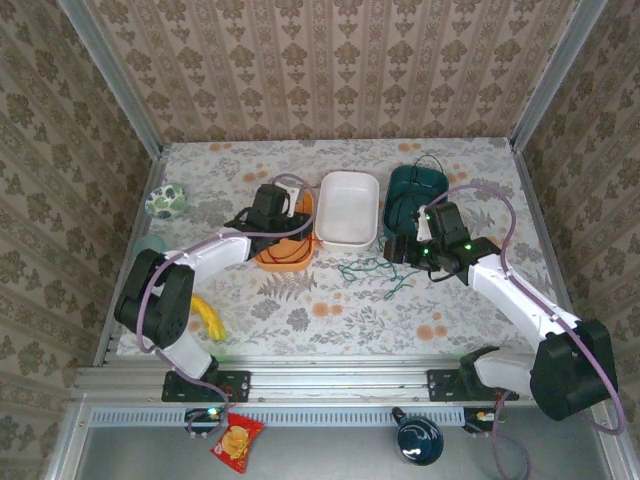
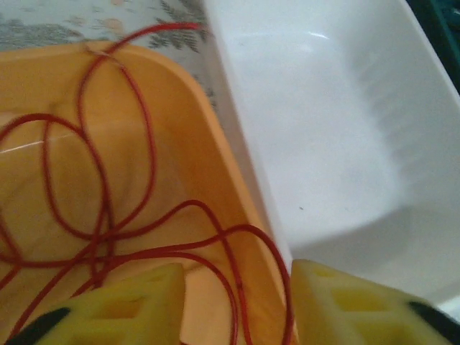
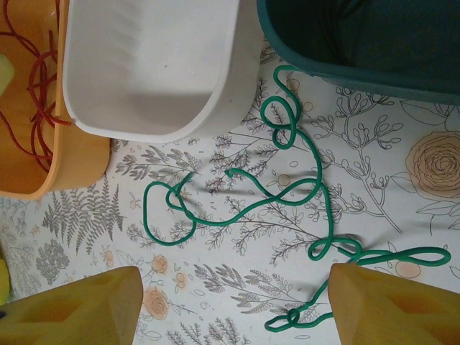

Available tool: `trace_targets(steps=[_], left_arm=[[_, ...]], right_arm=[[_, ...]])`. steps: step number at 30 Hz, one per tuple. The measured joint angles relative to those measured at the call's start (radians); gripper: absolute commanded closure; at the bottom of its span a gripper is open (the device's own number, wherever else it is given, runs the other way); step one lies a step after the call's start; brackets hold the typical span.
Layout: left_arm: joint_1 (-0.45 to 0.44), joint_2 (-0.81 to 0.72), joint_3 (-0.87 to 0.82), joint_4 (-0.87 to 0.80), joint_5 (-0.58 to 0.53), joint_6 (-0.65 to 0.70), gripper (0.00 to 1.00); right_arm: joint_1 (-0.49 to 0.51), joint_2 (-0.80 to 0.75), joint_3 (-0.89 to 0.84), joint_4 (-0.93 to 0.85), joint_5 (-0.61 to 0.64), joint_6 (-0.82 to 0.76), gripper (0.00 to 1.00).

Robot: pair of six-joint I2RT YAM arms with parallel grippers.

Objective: Untangle the cables

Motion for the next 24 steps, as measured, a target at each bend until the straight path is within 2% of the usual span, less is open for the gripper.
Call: trace_targets(steps=[1, 3, 7, 16, 19, 24], left_arm=[[-0.002, -0.018, -0.001, -0.006, -0.026, 0.008, 0.31], [-0.013, -0.067, -0.001, -0.021, -0.085, 0.035, 0.26], [-0.089, -0.173, 0.004, -0.058, -0.151, 0.132, 0.26], [-0.272, -0.154, 0.019, -0.147, 0.031, 0.237, 0.27], [-0.334, -0.087, 0.019, -0.142, 0.042, 0.251, 0.28], [-0.384, 0.011, 0.024, -0.122, 0.046, 0.258, 0.28]], right_arm=[[0.000, 0.000, 0.000, 0.000, 0.000, 0.000, 0.31], [0.000, 0.000, 0.000, 0.000, 0.000, 0.000, 0.31], [0.000, 0.007, 0.000, 0.001, 0.000, 0.000, 0.31], [0.019, 0.119, 0.019, -0.021, 0.008, 0.005, 0.32], [0.020, 0.142, 0.025, -0.043, 0.047, 0.013, 0.32], [0.020, 0.140, 0.026, -0.077, 0.113, 0.013, 0.31]])
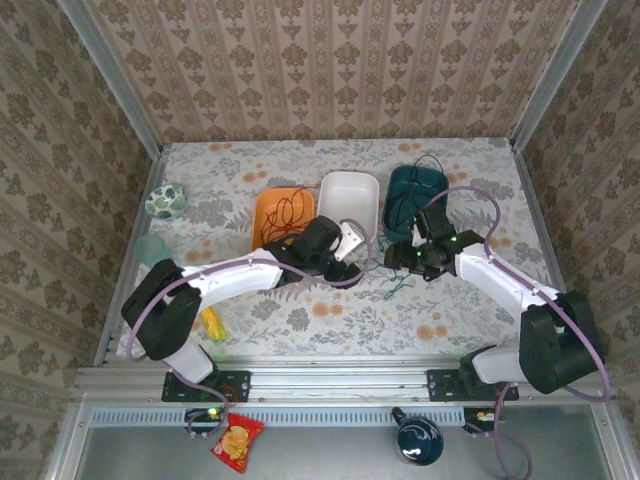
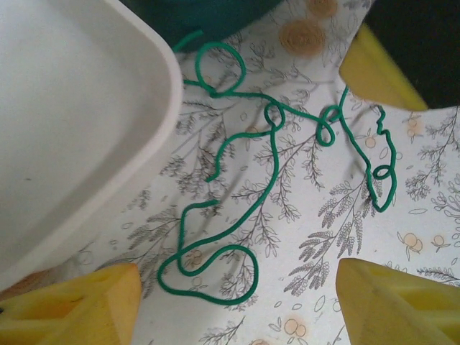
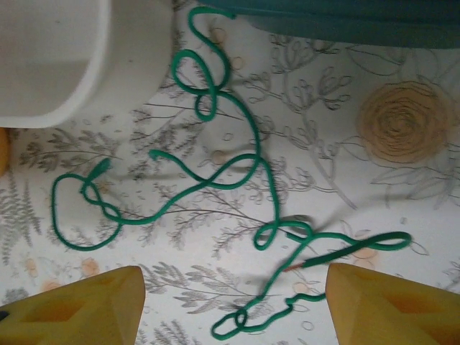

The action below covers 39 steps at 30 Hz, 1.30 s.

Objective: Untangle the cables

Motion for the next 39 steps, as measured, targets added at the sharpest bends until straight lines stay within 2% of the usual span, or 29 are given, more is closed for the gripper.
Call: trace_targets(steps=[9, 14, 15, 17, 21, 22, 26, 30, 35, 39], left_arm=[[-0.071, 0.163, 0.117, 0.060, 0.064, 0.053, 0.30], [-0.095, 0.246, 0.192, 0.068, 0.079, 0.074, 0.30], [-0.096, 0.252, 0.194, 0.070, 0.080, 0.074, 0.30], [-0.095, 0.253, 0.194, 0.070, 0.082, 0.074, 0.30], [-0.093, 0.253, 0.193, 0.089, 0.082, 0.074, 0.30], [-0.093, 0.253, 0.190, 0.095, 0.084, 0.074, 0.30], [-0.085, 0.249, 0.158, 0.119, 0.098, 0.068, 0.30], [-0.055, 0.219, 0.103, 0.145, 0.134, 0.042, 0.30], [0.010, 0.148, 0.050, 0.200, 0.233, 0.001, 0.30], [0.031, 0.095, 0.052, 0.212, 0.304, -0.002, 0.31]], right_arm=[[-0.001, 0.005, 0.004, -0.074, 0.158, 0.000, 0.31], [-0.017, 0.090, 0.005, -0.055, 0.186, 0.000, 0.33], [-0.019, 0.113, 0.005, -0.042, 0.186, 0.001, 0.36], [-0.022, 0.150, 0.005, -0.011, 0.186, 0.006, 0.50], [-0.023, 0.193, 0.005, 0.035, 0.185, 0.011, 0.92], [-0.023, 0.194, 0.005, 0.040, 0.185, 0.013, 0.99], [-0.032, 0.176, 0.004, 0.048, 0.182, 0.014, 1.00], [-0.040, 0.080, -0.008, 0.037, 0.169, 0.003, 1.00], [-0.048, -0.070, -0.015, 0.018, 0.117, -0.012, 1.00], [-0.049, -0.083, -0.013, 0.010, 0.055, -0.011, 1.00]])
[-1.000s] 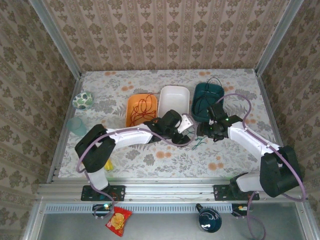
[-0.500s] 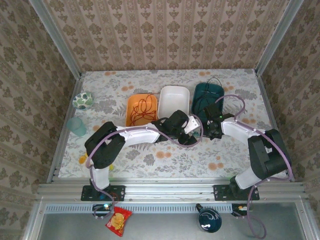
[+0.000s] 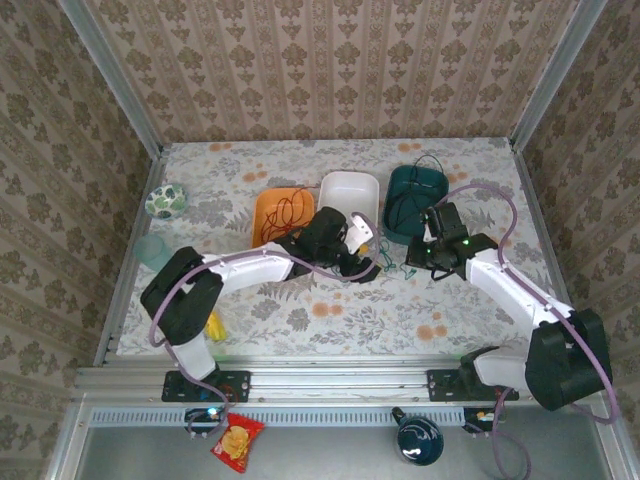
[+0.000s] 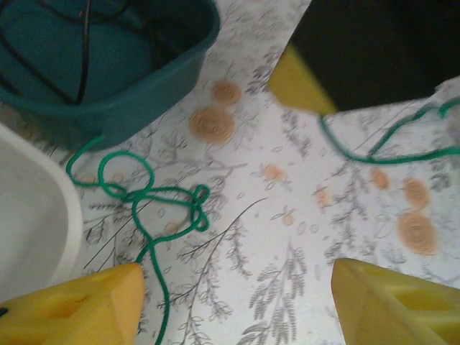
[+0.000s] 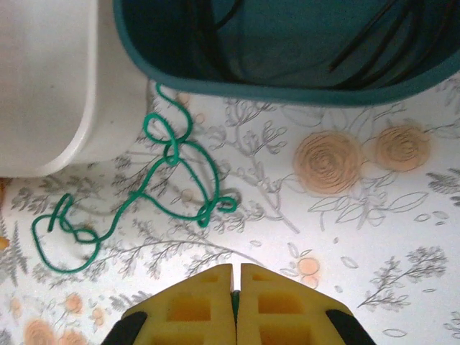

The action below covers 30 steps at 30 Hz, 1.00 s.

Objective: Untangle the cables

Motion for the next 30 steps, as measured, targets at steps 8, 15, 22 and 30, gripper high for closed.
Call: trace_targets(steps=[8, 15, 22, 30], left_arm=[[0.005, -0.018, 0.022, 0.003, 0.135, -0.008, 0.32], [0.002, -0.030, 0.021, 0.026, 0.135, -0.026, 0.29], [-0.068, -0.109, 0.003, 0.060, -0.051, 0.058, 0.38], [-0.084, -0.119, 0.003, 0.095, -0.145, 0.115, 1.00]], right_arm=[[-0.002, 0.033, 0.025, 0.042, -0.143, 0.080, 1.00], [-0.002, 0.065, 0.049, 0.124, -0.253, 0.180, 1.00], [-0.002, 0.141, 0.118, 0.113, -0.373, 0.204, 1.00], [-0.007, 0.183, 0.136, 0.066, -0.444, 0.207, 1.00]])
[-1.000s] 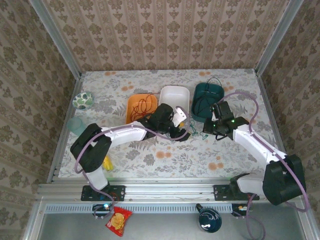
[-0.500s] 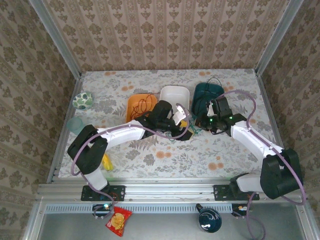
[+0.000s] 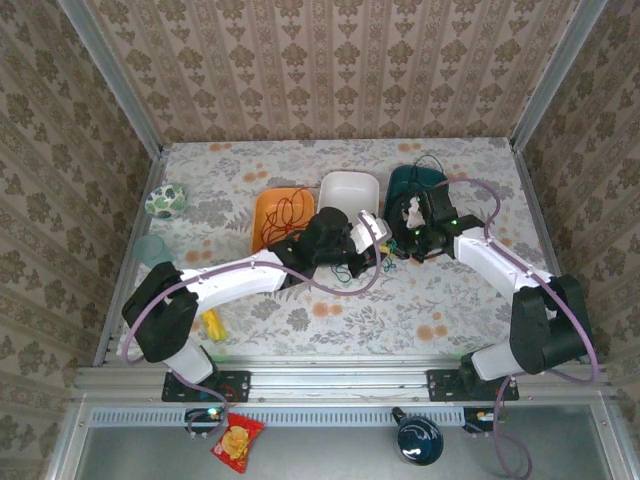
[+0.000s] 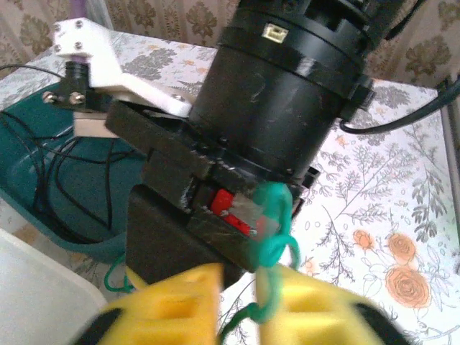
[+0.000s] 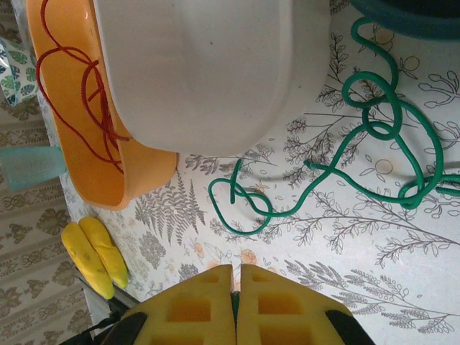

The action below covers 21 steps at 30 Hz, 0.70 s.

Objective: Untangle the cables

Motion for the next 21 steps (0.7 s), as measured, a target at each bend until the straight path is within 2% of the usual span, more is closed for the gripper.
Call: trace_targets(steps=[3, 5, 7, 9, 16, 21], left_arm=[[0.015, 0.000, 0.000, 0.003, 0.025, -0.006, 1.00], [0.028, 0.000, -0.001, 0.010, 0.057, -0.029, 1.00], [0.054, -0.002, -0.007, 0.035, 0.081, -0.069, 1.00], [0.082, -0.007, -0.017, 0.049, 0.095, -0.101, 1.00], [0.144, -0.024, -0.055, 0.060, 0.099, -0.179, 1.00], [0.167, -0.031, -0.074, 0.068, 0.112, -0.225, 1.00]], right_arm=[[-0.001, 0.001, 0.002, -0.015, -0.009, -0.008, 1.00], [-0.001, 0.001, 0.006, -0.024, -0.012, -0.012, 0.83], [-0.002, -0.002, 0.008, -0.031, -0.014, -0.020, 0.61], [-0.004, -0.016, 0.008, -0.032, -0.013, -0.034, 0.54], [-0.012, -0.197, 0.006, -0.014, 0.009, -0.085, 0.51], [0.005, -0.259, 0.003, 0.026, 0.006, -0.113, 0.51]])
